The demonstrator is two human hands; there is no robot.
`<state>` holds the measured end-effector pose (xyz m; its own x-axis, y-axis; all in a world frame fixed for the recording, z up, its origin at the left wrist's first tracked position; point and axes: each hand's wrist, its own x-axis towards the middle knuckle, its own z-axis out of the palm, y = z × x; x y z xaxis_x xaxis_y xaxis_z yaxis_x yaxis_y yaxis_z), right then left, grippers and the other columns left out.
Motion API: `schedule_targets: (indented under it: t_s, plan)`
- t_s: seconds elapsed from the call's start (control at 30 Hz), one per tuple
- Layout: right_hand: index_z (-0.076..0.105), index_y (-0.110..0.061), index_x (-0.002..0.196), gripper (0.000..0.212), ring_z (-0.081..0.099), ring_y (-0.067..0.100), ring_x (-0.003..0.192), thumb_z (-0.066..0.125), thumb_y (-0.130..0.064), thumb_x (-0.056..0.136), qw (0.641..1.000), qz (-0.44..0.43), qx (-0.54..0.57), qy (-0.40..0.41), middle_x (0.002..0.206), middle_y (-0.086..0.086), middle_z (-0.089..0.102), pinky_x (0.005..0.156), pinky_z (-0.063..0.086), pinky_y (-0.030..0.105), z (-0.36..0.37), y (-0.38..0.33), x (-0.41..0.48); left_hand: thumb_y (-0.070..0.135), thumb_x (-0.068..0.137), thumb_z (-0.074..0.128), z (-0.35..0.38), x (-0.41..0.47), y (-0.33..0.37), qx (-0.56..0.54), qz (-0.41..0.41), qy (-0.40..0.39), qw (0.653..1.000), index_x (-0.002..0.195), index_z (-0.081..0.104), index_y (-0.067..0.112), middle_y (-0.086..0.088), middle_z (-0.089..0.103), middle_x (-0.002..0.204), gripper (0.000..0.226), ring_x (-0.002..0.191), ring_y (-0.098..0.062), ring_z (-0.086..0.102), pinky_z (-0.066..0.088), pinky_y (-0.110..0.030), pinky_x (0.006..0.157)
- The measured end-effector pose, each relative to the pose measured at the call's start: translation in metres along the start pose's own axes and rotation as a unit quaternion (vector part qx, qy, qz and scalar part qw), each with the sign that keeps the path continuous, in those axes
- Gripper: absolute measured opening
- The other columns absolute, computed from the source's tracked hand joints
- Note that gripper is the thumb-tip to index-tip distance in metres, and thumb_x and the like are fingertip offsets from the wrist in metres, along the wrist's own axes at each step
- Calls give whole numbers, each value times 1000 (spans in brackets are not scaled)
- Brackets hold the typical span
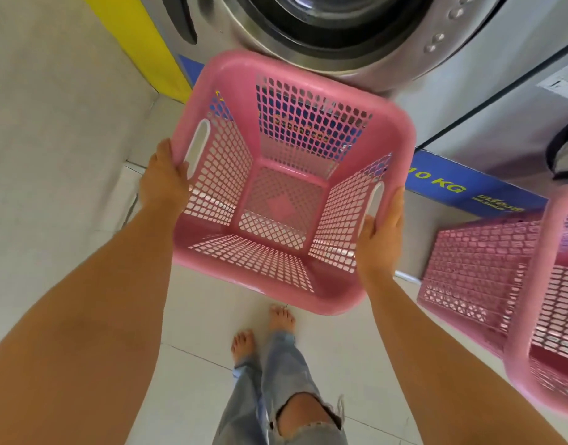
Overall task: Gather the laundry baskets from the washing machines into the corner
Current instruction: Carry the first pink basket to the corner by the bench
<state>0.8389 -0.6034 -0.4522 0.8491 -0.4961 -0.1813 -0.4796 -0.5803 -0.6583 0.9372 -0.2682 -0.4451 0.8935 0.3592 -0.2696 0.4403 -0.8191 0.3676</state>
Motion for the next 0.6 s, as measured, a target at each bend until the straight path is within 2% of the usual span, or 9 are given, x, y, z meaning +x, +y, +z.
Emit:
schedule_targets:
  t_s: [0.13, 0.3, 0.43, 0.6]
  plan:
    - [7, -29, 155, 73, 30, 17, 141, 41, -5, 95, 999, -15, -19, -33, 162, 0, 17, 96, 25, 17, -9, 2, -5, 23, 98, 45, -3, -27, -4, -15, -29, 31, 999, 131, 42, 17, -17, 62, 122, 34, 106, -43, 60, 48, -52, 88]
    - [12, -31, 154, 70, 37, 22, 135, 41, -6, 96, 996, -58, -48, -56, 160, 4, 20, 96, 34, 28, -20, -5, -34, 23, 98, 43, -10, -80, -38, -73, -82, 53, 993, 131, 45, 19, -14, 64, 117, 33, 101, -40, 63, 50, -48, 82]
    - [12, -31, 154, 68, 46, 29, 127, 41, -8, 97, 988, -92, -83, -89, 160, 6, 20, 90, 43, 36, -20, -19, -66, 20, 98, 43, -24, -126, -80, -80, -131, 73, 985, 134, 44, 16, -17, 63, 116, 35, 98, -40, 62, 43, -41, 72]
    - [10, -39, 153, 67, 49, 35, 129, 41, -15, 98, 971, -161, -109, -137, 160, 2, 21, 91, 47, 48, -4, -49, -118, 17, 98, 45, -48, -193, -157, -114, -202, 103, 967, 130, 46, 11, -18, 63, 113, 33, 96, -42, 61, 39, -39, 69]
